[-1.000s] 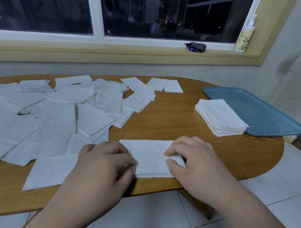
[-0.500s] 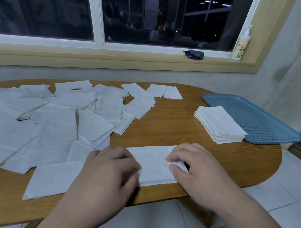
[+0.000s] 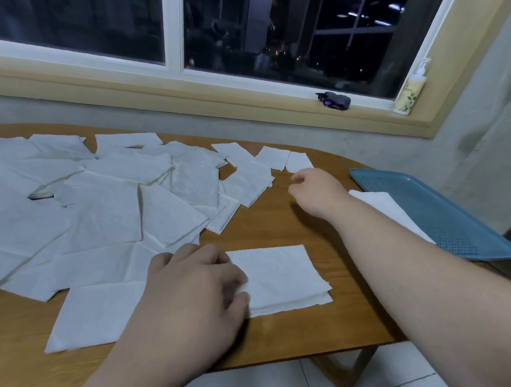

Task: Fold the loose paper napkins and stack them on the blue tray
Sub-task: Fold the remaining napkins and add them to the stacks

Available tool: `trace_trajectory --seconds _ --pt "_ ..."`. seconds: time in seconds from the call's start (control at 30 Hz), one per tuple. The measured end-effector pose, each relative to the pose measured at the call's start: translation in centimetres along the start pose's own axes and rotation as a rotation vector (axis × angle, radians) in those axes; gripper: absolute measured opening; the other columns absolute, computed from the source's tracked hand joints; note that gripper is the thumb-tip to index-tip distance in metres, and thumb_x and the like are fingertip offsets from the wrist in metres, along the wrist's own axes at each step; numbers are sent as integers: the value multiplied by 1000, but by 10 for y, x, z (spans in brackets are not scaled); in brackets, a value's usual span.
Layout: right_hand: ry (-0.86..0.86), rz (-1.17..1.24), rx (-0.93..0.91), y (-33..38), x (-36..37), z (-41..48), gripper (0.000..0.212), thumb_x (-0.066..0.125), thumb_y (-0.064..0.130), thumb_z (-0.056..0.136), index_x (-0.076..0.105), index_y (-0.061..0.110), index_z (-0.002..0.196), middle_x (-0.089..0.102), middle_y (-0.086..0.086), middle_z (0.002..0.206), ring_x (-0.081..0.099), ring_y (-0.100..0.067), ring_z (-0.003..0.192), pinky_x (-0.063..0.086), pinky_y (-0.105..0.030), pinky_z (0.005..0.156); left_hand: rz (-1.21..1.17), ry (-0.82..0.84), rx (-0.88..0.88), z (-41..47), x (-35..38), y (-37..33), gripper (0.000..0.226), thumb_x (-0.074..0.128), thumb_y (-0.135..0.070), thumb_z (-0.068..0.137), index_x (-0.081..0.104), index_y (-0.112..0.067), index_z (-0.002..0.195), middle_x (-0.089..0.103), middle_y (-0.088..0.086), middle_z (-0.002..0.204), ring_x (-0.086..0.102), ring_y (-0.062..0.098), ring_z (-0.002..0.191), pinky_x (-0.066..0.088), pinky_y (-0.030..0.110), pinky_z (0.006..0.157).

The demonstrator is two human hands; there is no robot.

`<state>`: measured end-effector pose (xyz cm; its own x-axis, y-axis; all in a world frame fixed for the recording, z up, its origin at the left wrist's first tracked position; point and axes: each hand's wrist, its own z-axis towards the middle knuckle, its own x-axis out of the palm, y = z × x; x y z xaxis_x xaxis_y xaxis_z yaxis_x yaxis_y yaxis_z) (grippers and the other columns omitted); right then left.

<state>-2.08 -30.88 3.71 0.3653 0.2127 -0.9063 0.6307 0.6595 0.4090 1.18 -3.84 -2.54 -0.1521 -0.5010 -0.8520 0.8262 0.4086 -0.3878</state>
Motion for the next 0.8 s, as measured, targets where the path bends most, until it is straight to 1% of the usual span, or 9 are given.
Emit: trace_trajectory --seconds 0.1,0.17,0.23,0.27,0.33,0.4,0.57,0.67,0.8 --pt "88 -65 60 -8 17 46 46 45 24 96 48 13 141 53 -7 141 54 -25 115 39 -30 81 22 -31 3 0 2 1 28 44 -55 72 69 -44 78 54 -27 82 52 4 85 27 31 80" --pt "97 -74 97 -12 25 65 51 44 28 96 43 12 144 50 -9 144 53 -28 117 41 -32 80 25 -54 28 0 3 1 25 46 -53 71 69 -43 74 54 -25 79 54 5 81 35 32 76" --pt "99 -81 136 -14 29 75 58 41 34 96 34 12 150 39 -8 153 47 -31 128 43 -38 94 30 -78 56 0 6 1 24 47 -51 70 68 -42 72 54 -25 78 55 6 79 39 33 75" --pt "98 -119 144 -15 32 79 59 38 37 97 33 12 150 37 -7 154 44 -33 131 40 -42 101 23 -88 68 0 6 1 23 47 -51 69 69 -41 72 54 -24 78 55 7 79 40 33 75" --pt "88 -220 145 -17 37 85 57 31 41 98 39 13 146 42 -9 150 43 -34 132 35 -46 104 26 -103 90 0 8 2 23 47 -51 69 68 -41 71 54 -24 78 55 7 78 42 33 74" --pt "52 -280 137 -18 42 87 55 29 43 98 45 12 141 46 -11 144 43 -35 129 36 -47 102 37 -113 102 0 8 2 23 47 -51 69 68 -41 70 54 -24 78 56 7 78 42 33 74" --pt "-74 -314 159 -25 45 71 53 33 47 100 53 11 133 39 -13 141 41 -32 123 41 -45 95 44 -108 91 1 7 1 23 47 -50 69 68 -41 71 54 -24 79 56 8 79 43 33 73" --pt "-112 -328 169 -24 43 48 38 38 35 101 55 12 127 43 -12 133 44 -31 117 42 -42 87 59 -97 80 -1 7 1 23 47 -50 72 68 -41 72 54 -24 80 55 7 80 40 33 73" --pt "-125 -348 100 -20 37 5 21 43 16 97 57 15 113 50 -11 119 52 -28 104 49 -40 85 73 -89 71 -4 5 0 23 46 -50 74 67 -42 74 53 -25 80 54 6 80 40 32 72"
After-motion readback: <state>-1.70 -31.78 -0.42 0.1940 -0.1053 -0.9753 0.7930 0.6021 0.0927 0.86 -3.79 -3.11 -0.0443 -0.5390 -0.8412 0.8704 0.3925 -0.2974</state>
